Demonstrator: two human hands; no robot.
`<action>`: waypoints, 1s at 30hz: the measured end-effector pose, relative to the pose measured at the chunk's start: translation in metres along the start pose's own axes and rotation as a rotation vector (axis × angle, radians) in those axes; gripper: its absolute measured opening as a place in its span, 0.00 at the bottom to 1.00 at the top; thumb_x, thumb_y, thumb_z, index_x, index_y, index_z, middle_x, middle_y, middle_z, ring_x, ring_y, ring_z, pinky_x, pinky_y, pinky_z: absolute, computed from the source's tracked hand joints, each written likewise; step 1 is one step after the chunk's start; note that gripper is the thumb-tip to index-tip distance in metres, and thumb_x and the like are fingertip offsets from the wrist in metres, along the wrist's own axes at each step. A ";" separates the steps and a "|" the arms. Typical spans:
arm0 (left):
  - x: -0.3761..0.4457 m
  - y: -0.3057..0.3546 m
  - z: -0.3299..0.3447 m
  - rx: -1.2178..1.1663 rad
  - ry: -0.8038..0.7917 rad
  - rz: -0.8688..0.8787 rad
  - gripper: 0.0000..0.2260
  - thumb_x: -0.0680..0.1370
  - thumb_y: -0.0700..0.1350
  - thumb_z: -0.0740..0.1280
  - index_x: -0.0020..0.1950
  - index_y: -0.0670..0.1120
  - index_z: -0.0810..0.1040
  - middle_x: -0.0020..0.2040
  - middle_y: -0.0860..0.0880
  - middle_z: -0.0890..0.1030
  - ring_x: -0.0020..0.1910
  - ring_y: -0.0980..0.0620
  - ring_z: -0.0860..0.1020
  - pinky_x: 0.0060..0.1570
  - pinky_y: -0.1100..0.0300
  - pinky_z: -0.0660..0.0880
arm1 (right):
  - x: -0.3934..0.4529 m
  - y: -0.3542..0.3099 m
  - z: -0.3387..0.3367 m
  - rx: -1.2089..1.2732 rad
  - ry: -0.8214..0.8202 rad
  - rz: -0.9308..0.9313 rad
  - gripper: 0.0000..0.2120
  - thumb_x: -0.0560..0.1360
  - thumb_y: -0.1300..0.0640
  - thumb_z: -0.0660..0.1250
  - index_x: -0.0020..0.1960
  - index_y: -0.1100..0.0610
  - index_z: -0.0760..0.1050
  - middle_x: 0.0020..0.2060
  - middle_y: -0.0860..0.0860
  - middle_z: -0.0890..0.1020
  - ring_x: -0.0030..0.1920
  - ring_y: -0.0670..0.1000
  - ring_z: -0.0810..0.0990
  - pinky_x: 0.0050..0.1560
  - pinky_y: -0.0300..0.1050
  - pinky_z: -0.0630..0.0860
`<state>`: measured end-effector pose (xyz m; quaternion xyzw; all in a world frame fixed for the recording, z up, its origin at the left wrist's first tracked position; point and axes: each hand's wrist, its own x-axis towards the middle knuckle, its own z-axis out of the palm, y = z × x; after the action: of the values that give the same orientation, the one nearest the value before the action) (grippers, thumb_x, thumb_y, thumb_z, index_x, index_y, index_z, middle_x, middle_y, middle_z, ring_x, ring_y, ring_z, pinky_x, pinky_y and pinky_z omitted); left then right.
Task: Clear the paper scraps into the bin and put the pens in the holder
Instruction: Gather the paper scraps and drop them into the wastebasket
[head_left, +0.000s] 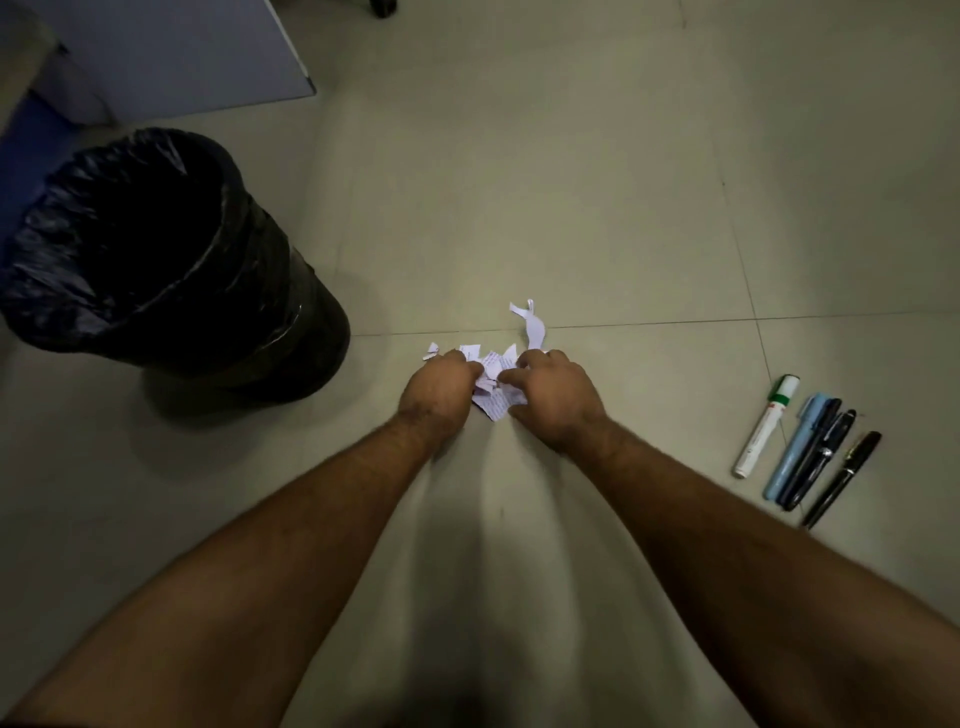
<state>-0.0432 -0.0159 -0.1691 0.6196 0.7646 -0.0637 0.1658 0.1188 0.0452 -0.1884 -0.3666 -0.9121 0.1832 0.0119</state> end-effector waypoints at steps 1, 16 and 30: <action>-0.001 0.001 0.001 0.005 0.002 -0.016 0.11 0.76 0.42 0.66 0.57 0.45 0.80 0.56 0.41 0.77 0.55 0.41 0.77 0.54 0.52 0.74 | -0.002 -0.003 0.002 0.028 0.005 0.019 0.17 0.74 0.53 0.66 0.62 0.47 0.77 0.55 0.53 0.77 0.55 0.59 0.76 0.47 0.48 0.76; -0.002 0.005 -0.079 -0.614 0.260 -0.437 0.04 0.72 0.41 0.68 0.42 0.41 0.81 0.43 0.40 0.84 0.43 0.39 0.82 0.42 0.55 0.80 | 0.018 -0.052 -0.051 0.960 0.375 0.585 0.07 0.74 0.53 0.69 0.37 0.48 0.81 0.36 0.47 0.85 0.43 0.52 0.85 0.47 0.48 0.81; -0.084 -0.152 -0.293 -0.699 0.748 -0.787 0.13 0.71 0.51 0.70 0.50 0.45 0.84 0.47 0.44 0.85 0.46 0.43 0.83 0.47 0.54 0.80 | 0.123 -0.272 -0.209 0.973 0.436 0.156 0.06 0.74 0.53 0.68 0.42 0.55 0.79 0.38 0.54 0.84 0.40 0.57 0.82 0.40 0.43 0.74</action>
<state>-0.2270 -0.0396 0.1171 0.1826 0.9164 0.3535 0.0445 -0.1198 0.0153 0.0859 -0.4147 -0.6683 0.5047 0.3559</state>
